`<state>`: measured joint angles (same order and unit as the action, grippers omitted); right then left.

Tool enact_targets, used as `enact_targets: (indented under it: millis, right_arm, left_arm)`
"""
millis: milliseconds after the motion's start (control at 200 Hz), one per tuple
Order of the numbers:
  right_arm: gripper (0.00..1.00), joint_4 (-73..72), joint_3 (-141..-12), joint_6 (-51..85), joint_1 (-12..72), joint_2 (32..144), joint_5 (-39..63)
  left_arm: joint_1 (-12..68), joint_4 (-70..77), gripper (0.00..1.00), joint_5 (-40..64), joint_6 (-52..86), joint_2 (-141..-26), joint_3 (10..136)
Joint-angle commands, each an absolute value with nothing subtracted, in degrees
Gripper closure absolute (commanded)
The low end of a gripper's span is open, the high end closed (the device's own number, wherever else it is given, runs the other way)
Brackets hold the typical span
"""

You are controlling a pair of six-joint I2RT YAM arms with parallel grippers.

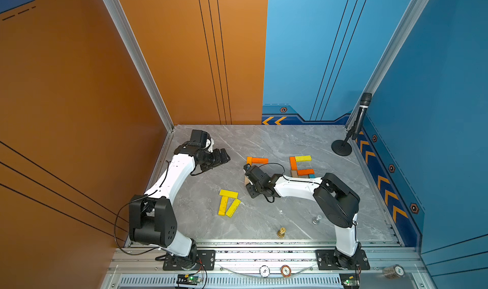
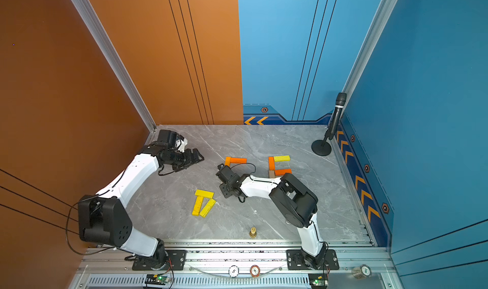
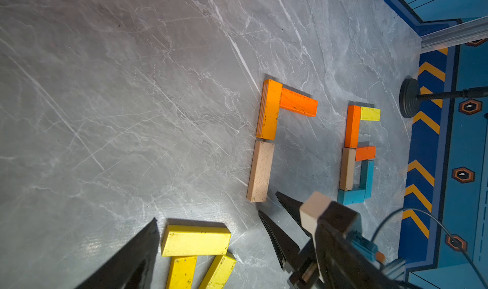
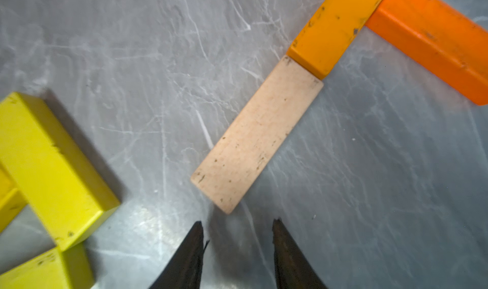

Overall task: Assemble the number 6 with building blocks
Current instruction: Assemble the building block at the center of the board, then pick up the building block from the center of the board.

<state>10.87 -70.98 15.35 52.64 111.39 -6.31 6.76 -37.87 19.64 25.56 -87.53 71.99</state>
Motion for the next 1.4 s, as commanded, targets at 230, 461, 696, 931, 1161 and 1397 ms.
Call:
enact_targets:
  millis: [230,461,696,931,1161,1397]
  right_arm:
    - [0.36,16.8,-75.3,8.3,56.8,108.6,-2.8]
    - [0.37,20.9,-84.3,1.3,56.8,116.0,1.7]
    - [0.38,24.9,-89.3,-2.8,57.4,121.3,4.7]
    - [0.39,27.9,-92.3,-5.6,57.5,124.6,4.7]
    - [0.42,31.0,-96.4,-8.1,57.1,127.9,6.4]
    - [0.63,34.7,-101.2,-9.5,57.0,130.3,8.6]
  left_arm:
    - [3.4,-37.7,0.06,15.4,27.1,-85.4,70.2]
    - [-1.9,-37.5,0.05,13.5,28.8,-84.0,69.3]
    - [-4.0,-36.6,0.05,15.0,29.6,-84.5,69.0]
    - [-4.7,-36.2,0.05,16.0,30.1,-84.7,68.8]
    - [-5.1,-35.9,0.05,16.9,30.1,-84.9,68.8]
    - [-5.9,-35.5,0.06,17.4,30.5,-85.0,68.5]
